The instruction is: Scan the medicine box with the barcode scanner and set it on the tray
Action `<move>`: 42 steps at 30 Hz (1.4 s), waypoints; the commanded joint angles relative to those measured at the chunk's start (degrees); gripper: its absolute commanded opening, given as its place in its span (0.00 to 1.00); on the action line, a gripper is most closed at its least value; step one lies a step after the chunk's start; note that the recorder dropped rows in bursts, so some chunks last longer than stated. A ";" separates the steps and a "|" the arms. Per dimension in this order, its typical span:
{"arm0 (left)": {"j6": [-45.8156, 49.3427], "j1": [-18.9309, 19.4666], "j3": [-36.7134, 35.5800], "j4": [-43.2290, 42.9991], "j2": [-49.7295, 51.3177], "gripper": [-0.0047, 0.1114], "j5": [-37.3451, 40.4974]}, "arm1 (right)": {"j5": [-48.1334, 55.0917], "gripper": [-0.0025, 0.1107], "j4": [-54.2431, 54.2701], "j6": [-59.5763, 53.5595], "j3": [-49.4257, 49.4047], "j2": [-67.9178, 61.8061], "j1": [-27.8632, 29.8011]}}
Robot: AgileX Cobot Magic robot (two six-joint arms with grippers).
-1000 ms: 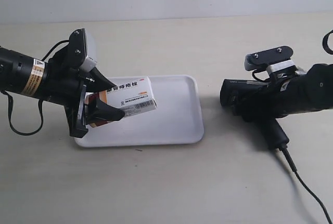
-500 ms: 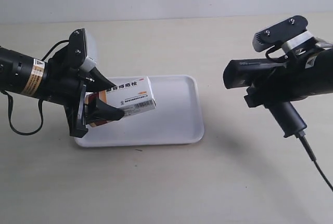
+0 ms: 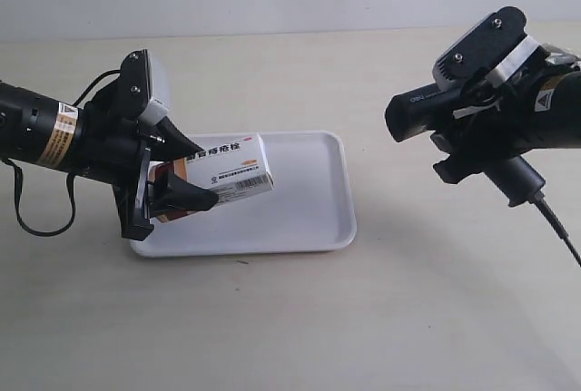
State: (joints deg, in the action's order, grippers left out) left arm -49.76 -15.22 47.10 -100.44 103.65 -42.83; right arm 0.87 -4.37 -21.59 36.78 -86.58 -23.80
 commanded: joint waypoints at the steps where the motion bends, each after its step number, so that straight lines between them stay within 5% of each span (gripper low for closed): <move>1: 0.54 -0.23 0.33 0.49 0.00 0.04 -2.14 | -4.71 0.02 -0.79 -2.44 0.31 0.53 1.99; 12: 2.68 -0.23 0.33 0.49 0.12 0.04 -4.70 | -5.59 0.02 -0.79 -3.94 0.31 -3.40 2.50; 22: 5.73 -0.23 0.22 0.89 3.91 0.04 2.10 | -7.12 0.02 4.37 -0.66 0.31 -5.12 2.50; 27: 6.45 -0.23 0.22 20.50 7.48 0.04 6.70 | -10.41 0.02 17.37 5.77 0.31 -11.85 2.50; 32: 7.69 -0.23 1.40 22.05 10.92 0.06 7.10 | -13.65 0.02 17.37 8.91 0.31 -16.70 2.50; 34: 7.57 -0.34 1.94 22.29 12.28 0.19 7.36 | -14.83 0.02 17.37 9.24 0.31 -18.34 2.50; 38: 7.05 -1.35 2.34 22.08 13.93 0.68 7.40 | -15.54 0.12 17.51 9.65 0.31 -19.90 2.50; 40: 6.45 -1.35 2.34 20.89 13.71 0.93 5.87 | -15.64 0.36 17.51 9.65 0.31 -20.23 2.50; 42: 5.08 -1.35 2.34 18.88 12.81 0.95 4.45 | -15.52 0.56 17.39 9.65 0.31 -20.23 2.50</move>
State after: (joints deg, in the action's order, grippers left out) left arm -43.55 -16.31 49.37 -79.96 117.69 -36.80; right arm -13.08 13.14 -12.22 36.78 -106.87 -21.57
